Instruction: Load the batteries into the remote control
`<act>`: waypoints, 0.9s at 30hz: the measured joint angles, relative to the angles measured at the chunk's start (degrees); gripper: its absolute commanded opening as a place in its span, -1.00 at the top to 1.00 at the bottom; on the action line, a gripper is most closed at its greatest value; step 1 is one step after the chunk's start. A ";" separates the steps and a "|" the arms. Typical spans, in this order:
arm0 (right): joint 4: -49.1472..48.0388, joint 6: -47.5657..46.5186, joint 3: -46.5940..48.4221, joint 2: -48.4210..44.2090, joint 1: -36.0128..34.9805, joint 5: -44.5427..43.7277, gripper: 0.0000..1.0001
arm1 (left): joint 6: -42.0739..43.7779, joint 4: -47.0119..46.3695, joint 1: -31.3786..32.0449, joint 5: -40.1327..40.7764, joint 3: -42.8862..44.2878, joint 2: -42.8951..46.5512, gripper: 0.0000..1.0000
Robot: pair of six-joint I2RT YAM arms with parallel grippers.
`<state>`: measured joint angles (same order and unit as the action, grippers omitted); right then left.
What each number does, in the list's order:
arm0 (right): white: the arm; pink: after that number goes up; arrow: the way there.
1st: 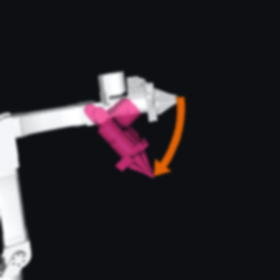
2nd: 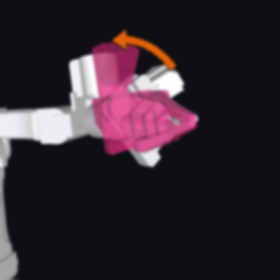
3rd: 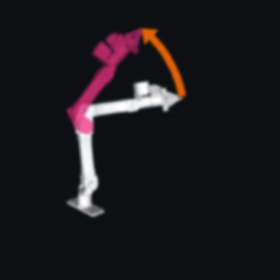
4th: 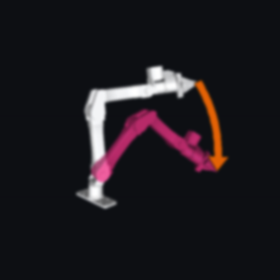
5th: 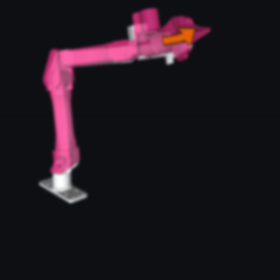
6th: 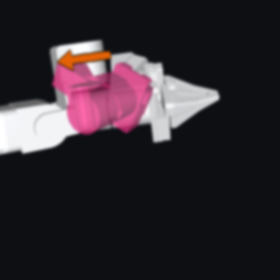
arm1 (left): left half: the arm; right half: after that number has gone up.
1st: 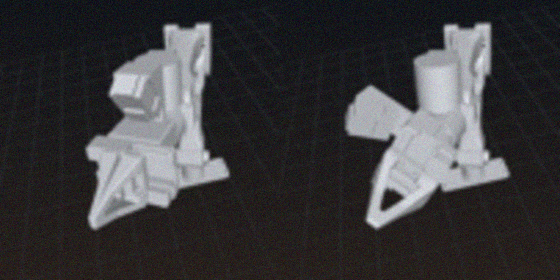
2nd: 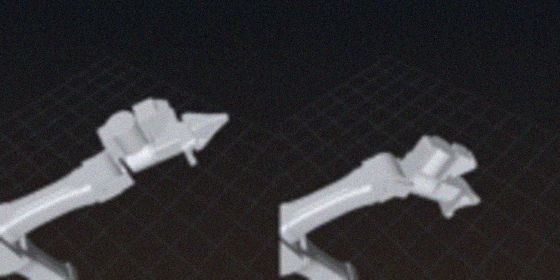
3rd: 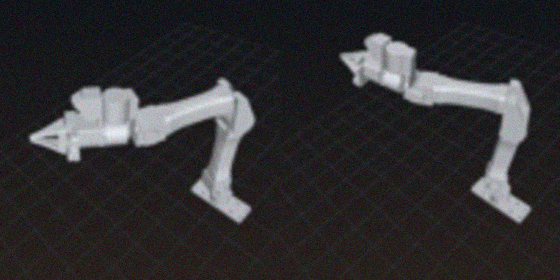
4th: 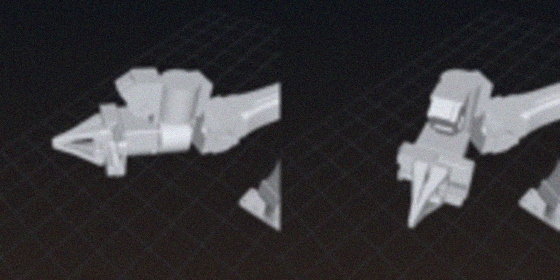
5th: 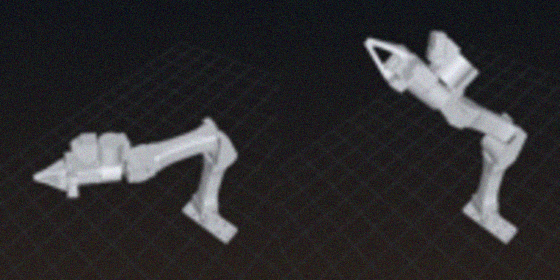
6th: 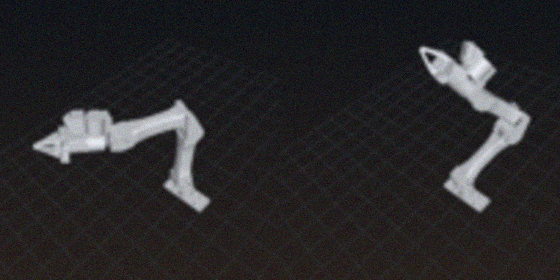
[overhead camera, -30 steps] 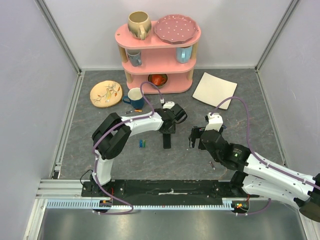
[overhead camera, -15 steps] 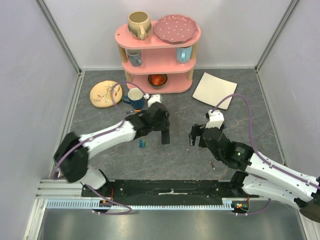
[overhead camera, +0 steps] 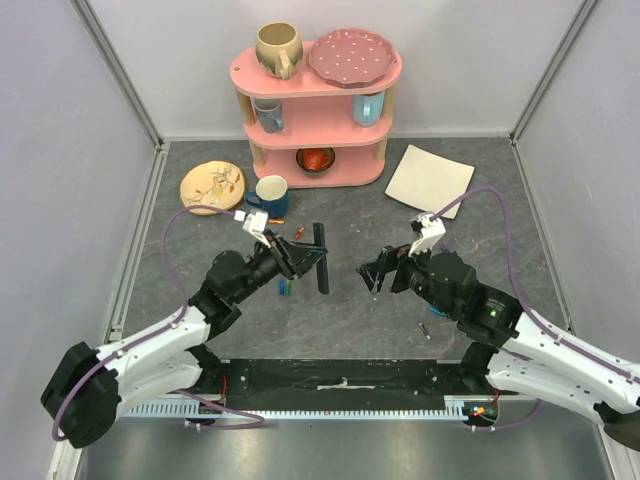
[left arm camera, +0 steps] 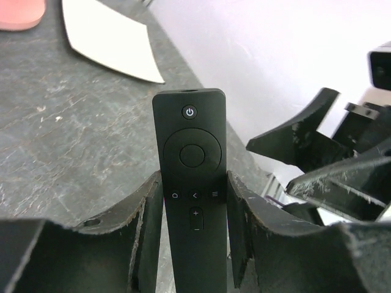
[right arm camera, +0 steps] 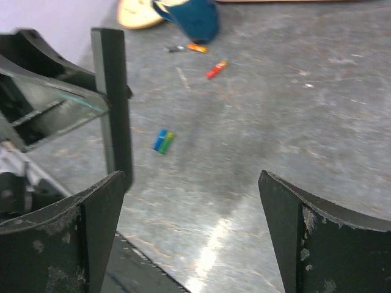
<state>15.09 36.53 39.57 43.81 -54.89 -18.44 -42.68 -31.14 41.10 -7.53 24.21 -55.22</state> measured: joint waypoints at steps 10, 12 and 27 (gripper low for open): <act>-16.61 7.02 -9.49 -3.32 0.04 15.21 -0.90 | -12.22 -31.67 -11.89 -12.96 -15.41 3.52 0.96; -20.31 7.82 -11.32 -2.69 0.04 18.45 -0.90 | -15.91 -36.46 -12.57 -15.28 -16.13 1.01 0.96; -40.19 11.47 -13.99 11.06 0.00 29.86 -0.89 | -26.12 -42.56 -12.81 -22.77 -15.08 -7.30 0.96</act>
<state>-25.10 48.01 25.58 54.87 -54.89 11.42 -68.79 -73.69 28.29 -30.30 9.13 -62.52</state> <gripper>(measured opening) 0.954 0.472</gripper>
